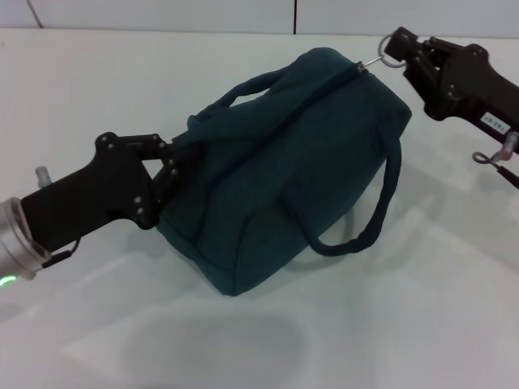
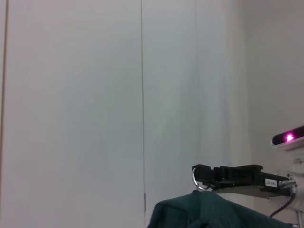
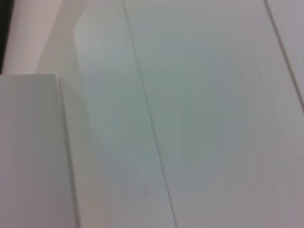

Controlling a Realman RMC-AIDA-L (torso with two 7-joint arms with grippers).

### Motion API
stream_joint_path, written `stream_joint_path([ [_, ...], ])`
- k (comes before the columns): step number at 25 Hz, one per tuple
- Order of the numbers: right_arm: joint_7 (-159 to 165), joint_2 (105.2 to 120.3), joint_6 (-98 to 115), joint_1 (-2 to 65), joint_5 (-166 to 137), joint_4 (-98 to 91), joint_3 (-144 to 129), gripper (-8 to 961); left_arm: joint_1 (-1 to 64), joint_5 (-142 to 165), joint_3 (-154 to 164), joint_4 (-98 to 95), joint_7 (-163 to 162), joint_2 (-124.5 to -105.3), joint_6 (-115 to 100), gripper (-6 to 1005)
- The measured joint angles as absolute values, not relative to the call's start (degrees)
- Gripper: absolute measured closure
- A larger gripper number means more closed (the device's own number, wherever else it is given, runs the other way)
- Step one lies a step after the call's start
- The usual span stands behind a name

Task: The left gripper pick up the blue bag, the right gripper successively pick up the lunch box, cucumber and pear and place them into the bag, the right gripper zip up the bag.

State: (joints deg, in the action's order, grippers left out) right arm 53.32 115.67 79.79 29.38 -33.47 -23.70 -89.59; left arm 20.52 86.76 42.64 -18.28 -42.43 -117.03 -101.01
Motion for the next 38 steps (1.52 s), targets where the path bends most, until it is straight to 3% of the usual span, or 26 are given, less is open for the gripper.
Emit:
stream_joint_path([
  [22, 52.99, 115.48, 80.39, 26.16, -33.64, -19.55, -87.30, 937, 20.95, 84.56, 42.19, -18.37, -42.53, -115.38, -100.13, 946],
  [38, 53.03, 115.67, 82.09, 25.65, -33.94, -17.84, -89.65, 938, 22.52, 81.94, 42.15, -18.84, -47.44, -116.10, -99.82, 945],
])
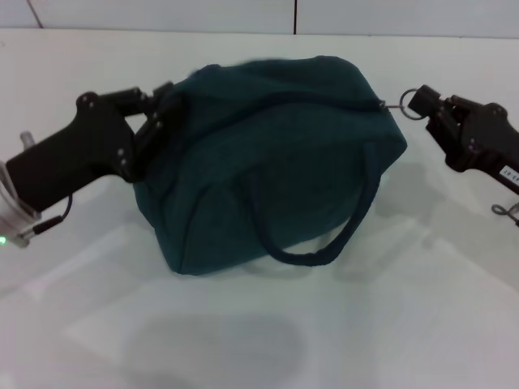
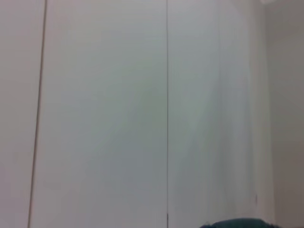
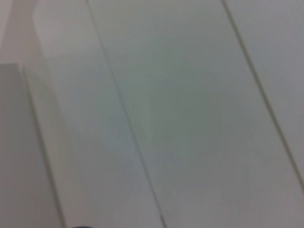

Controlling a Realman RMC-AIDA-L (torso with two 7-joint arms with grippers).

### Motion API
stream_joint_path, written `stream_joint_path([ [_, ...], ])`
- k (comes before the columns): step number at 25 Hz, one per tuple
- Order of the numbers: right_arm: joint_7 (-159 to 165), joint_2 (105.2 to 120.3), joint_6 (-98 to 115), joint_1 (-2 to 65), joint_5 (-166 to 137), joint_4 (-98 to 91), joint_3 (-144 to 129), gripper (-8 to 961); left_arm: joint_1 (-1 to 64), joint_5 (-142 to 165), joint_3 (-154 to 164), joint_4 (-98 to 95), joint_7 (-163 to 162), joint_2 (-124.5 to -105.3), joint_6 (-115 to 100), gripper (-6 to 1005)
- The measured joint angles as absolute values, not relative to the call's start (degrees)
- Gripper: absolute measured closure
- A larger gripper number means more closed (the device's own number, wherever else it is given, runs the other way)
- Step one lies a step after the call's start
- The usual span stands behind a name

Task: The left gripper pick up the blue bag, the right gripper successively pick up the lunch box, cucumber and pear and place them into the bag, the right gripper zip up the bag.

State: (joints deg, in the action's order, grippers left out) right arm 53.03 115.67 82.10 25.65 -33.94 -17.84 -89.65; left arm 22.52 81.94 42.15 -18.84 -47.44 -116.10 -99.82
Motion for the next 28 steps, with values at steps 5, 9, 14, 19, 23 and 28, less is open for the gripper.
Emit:
stream_joint_path([
  [5, 53.02, 115.80, 84.17, 25.61, -33.96, -17.83, -92.00, 938, 24.67, 81.56, 42.15, -19.29, -50.94, -115.64, -97.79, 899],
  [9, 53.02, 115.91, 86.13, 24.93, -33.99, -17.84, -92.34, 938, 25.28, 81.60, 42.16, -19.96, -51.85, -115.62, -95.41, 791],
  [14, 53.00, 115.93, 87.29, 24.32, -33.93, -17.80, -92.36, 937, 25.34, 81.11, 42.42, -23.47, -56.82, -115.47, -95.16, 710],
  [19, 51.92, 115.93, 87.58, 23.64, -33.16, -17.03, -91.78, 938, 25.39, 84.20, 43.08, -30.81, -64.15, -116.28, -96.12, 574],
  [23, 51.26, 115.91, 85.57, 22.99, -31.92, -14.93, -91.55, 937, 25.76, 85.72, 46.04, -35.26, -69.37, -117.03, -96.22, 492],
  [28, 51.21, 115.79, 85.00, 23.21, -32.17, -13.33, -91.77, 937, 28.93, 88.81, 49.21, -37.62, -74.88, -117.28, -96.06, 483],
])
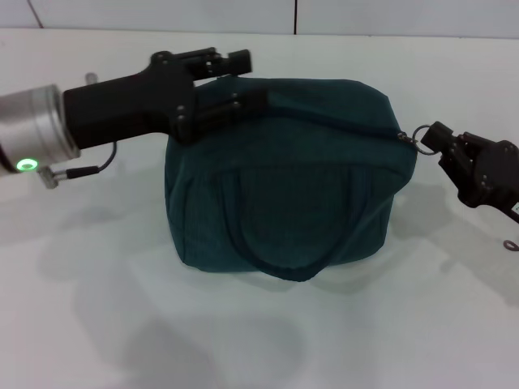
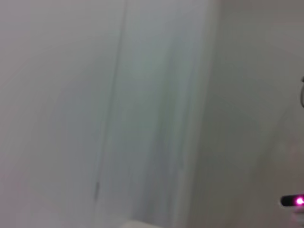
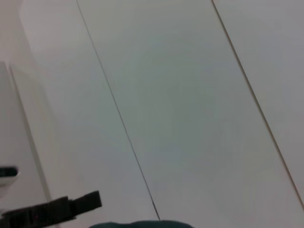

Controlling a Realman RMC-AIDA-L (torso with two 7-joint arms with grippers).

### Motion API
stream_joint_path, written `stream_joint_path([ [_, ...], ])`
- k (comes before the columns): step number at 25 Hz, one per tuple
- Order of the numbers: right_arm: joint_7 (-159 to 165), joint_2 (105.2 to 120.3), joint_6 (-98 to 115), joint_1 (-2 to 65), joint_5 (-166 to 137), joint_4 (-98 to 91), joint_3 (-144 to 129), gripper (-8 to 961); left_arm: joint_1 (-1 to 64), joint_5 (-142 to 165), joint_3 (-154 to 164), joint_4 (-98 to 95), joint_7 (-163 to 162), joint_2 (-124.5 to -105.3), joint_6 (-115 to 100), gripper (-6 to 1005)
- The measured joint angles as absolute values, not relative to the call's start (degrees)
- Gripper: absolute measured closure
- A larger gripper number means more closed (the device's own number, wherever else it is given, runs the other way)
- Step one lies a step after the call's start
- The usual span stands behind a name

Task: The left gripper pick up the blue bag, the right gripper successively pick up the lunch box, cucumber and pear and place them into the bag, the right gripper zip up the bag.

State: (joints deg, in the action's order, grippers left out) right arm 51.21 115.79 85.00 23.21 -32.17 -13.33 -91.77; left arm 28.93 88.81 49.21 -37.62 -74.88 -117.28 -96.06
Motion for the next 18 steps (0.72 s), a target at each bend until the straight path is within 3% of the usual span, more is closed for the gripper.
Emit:
stream_joint_path([
  [18, 49.93, 116.01, 82.96, 23.69, -32.61, -13.35, -93.56, 937, 41.60, 109.89, 49.55, -52.13, -105.69, -117.63, -91.78, 491],
])
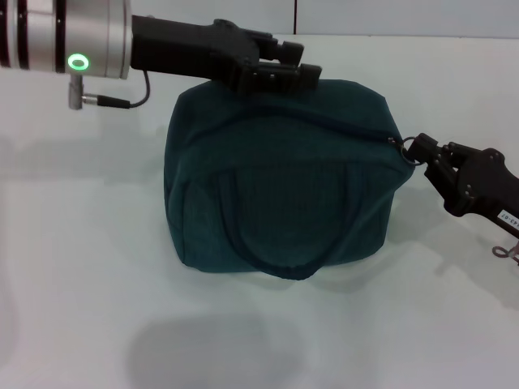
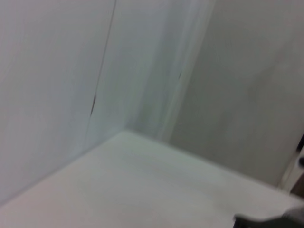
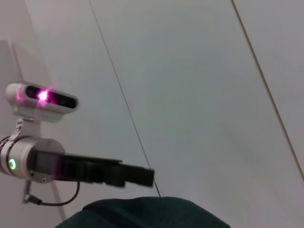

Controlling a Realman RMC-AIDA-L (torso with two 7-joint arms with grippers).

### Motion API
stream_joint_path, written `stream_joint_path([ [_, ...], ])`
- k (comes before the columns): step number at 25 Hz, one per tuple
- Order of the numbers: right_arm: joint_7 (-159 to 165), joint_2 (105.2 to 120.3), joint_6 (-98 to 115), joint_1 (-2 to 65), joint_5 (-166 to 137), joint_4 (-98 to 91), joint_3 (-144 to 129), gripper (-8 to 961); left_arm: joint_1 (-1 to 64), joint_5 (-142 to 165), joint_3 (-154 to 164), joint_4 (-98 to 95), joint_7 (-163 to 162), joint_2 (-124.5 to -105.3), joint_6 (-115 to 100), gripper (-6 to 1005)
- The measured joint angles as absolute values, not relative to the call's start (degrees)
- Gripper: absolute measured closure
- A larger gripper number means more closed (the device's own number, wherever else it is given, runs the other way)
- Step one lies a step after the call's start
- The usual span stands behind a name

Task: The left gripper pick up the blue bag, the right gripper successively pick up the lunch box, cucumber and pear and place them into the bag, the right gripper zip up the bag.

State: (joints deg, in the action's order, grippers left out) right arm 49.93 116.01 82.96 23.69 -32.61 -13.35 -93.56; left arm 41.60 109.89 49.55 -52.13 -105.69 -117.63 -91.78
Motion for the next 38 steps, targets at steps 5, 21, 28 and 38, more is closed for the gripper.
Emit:
stream_joint_path([
  [5, 49.91, 116.01, 82.96, 23.74, -32.61, -13.52, -93.67, 937, 46.04, 119.06, 49.57, -53.74, -113.55, -116.75, -91.89, 493],
  [21, 49.12, 116.06, 83.29, 23.36, -31.92, -13.45, -93.27, 938, 50.57, 127.47, 52.93, -54.80, -122.23, -115.45, -93.17, 587],
  [28, 49.12, 116.02, 83.05, 23.56, -31.81, -13.56, -93.19, 937, 50.21, 127.55, 53.09, -55.04, -122.19, -115.53, -93.18, 825],
  [38, 49.13, 116.01, 83.18, 23.67, -31.81, -13.68, -92.93, 937, 50.24, 127.04, 52.94, -54.68, -122.16, -115.50, -93.53, 955],
])
